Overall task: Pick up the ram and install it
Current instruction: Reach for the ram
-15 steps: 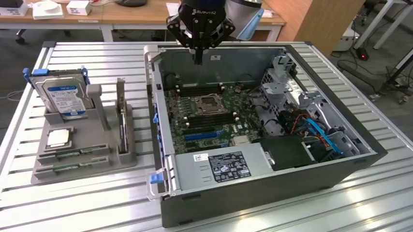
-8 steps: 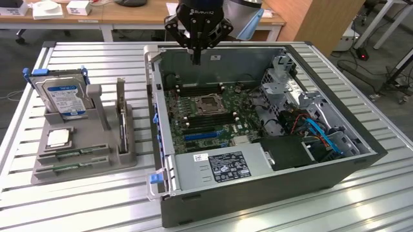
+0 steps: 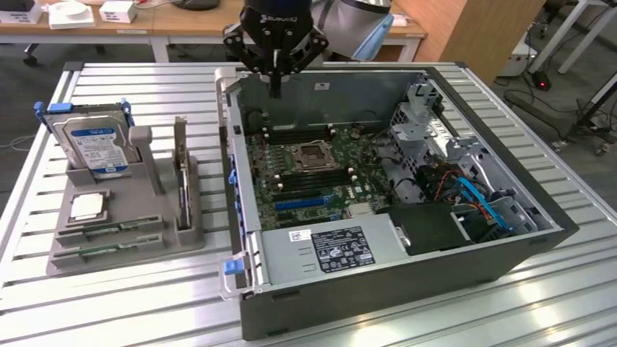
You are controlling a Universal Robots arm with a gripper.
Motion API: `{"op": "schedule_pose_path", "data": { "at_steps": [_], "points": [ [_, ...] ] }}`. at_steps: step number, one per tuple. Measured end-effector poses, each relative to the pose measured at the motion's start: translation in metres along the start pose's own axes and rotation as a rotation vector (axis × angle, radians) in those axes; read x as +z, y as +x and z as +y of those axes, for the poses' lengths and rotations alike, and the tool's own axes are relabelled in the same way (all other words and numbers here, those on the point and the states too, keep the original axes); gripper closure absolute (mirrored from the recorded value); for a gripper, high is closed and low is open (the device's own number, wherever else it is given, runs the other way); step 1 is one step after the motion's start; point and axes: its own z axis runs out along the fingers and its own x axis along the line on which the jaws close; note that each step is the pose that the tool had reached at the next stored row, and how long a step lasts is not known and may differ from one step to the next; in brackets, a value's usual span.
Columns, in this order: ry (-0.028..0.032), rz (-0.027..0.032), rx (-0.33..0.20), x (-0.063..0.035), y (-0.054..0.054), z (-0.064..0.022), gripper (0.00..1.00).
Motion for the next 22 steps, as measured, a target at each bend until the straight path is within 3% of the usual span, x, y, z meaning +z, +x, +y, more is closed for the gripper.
{"op": "schedule_pose_path", "data": {
  "at_steps": [5,11,12,13,22],
  "points": [
    [-0.0002,-0.0012,0.001,0.0012,0.021,-0.0016,0.91],
    [-0.0001,-0.0012,0.002,0.0027,0.038,-0.0030,0.91],
    [-0.0001,-0.0013,0.003,0.0034,0.043,-0.0034,0.91],
    [-0.0001,-0.0013,0.004,0.0047,0.056,-0.0044,0.91],
    [0.0000,-0.0015,0.008,0.0068,0.084,-0.0066,0.91]
  ]
}}
